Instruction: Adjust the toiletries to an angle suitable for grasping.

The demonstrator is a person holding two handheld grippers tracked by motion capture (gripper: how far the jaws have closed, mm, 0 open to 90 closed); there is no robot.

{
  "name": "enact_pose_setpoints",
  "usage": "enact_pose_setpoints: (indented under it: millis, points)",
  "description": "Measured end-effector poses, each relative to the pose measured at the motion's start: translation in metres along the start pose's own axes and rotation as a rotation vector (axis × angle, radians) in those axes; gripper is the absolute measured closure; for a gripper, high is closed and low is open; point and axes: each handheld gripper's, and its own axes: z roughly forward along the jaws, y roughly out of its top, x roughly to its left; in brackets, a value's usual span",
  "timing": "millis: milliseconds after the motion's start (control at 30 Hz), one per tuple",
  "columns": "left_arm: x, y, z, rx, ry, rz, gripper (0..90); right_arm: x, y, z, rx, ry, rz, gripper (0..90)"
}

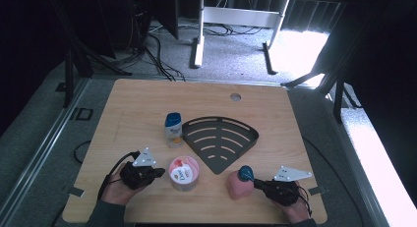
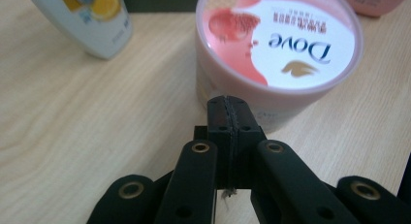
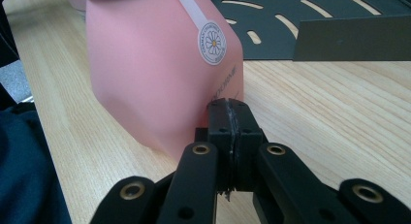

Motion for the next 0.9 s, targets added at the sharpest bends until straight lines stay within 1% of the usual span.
enact_pose_setpoints:
  millis: [67, 200, 267, 367, 400, 467, 567, 600, 667, 700, 833, 900]
  points:
    - [-0.002, 0.002, -0.001, -0.023, -0.008, 0.006, 89.7, 0.000, 0.000, 0.000, -0.001, 0.002, -0.002, 89.6]
    - [-0.003, 0.005, -0.002, -0.045, -0.015, 0.013, 89.6, 0.002, 0.000, 0.000, 0.003, 0.009, -0.004, 89.8]
    - [-0.004, 0.007, -0.004, -0.070, -0.021, 0.016, 89.7, 0.003, 0.000, 0.000, 0.006, 0.011, -0.010, 89.9]
    - [-0.006, 0.010, -0.005, -0.106, -0.039, 0.022, 89.7, 0.005, -0.001, 0.001, 0.012, 0.018, -0.017, 90.0]
    - [-0.008, 0.012, -0.005, -0.109, -0.046, 0.029, 89.7, 0.006, 0.000, 0.002, 0.015, 0.021, -0.021, 89.9]
    - [-0.011, 0.017, 0.000, -0.098, -0.055, 0.044, 89.7, 0.007, 0.000, 0.003, 0.017, 0.025, -0.025, 90.0]
    - [-0.016, 0.022, 0.012, -0.057, -0.061, 0.070, 89.7, 0.008, 0.000, 0.004, 0.017, 0.021, -0.032, 89.9]
    - [-0.017, 0.023, 0.014, -0.059, -0.072, 0.071, 89.7, 0.008, 0.000, 0.004, 0.017, 0.019, -0.033, 89.9]
    - [-0.018, 0.024, 0.014, -0.060, -0.082, 0.078, 89.7, 0.009, 0.001, 0.004, 0.017, 0.016, -0.032, 89.9]
    - [-0.018, 0.023, 0.014, -0.058, -0.083, 0.072, 89.7, 0.009, 0.001, 0.004, 0.016, 0.017, -0.031, 90.0]
    - [-0.015, 0.020, 0.009, -0.040, -0.056, 0.063, 89.9, 0.010, 0.001, 0.005, 0.015, 0.025, -0.034, 89.9]
    - [-0.015, 0.020, 0.009, -0.040, -0.056, 0.063, 89.9, 0.010, 0.001, 0.006, 0.015, 0.026, -0.035, 89.9]
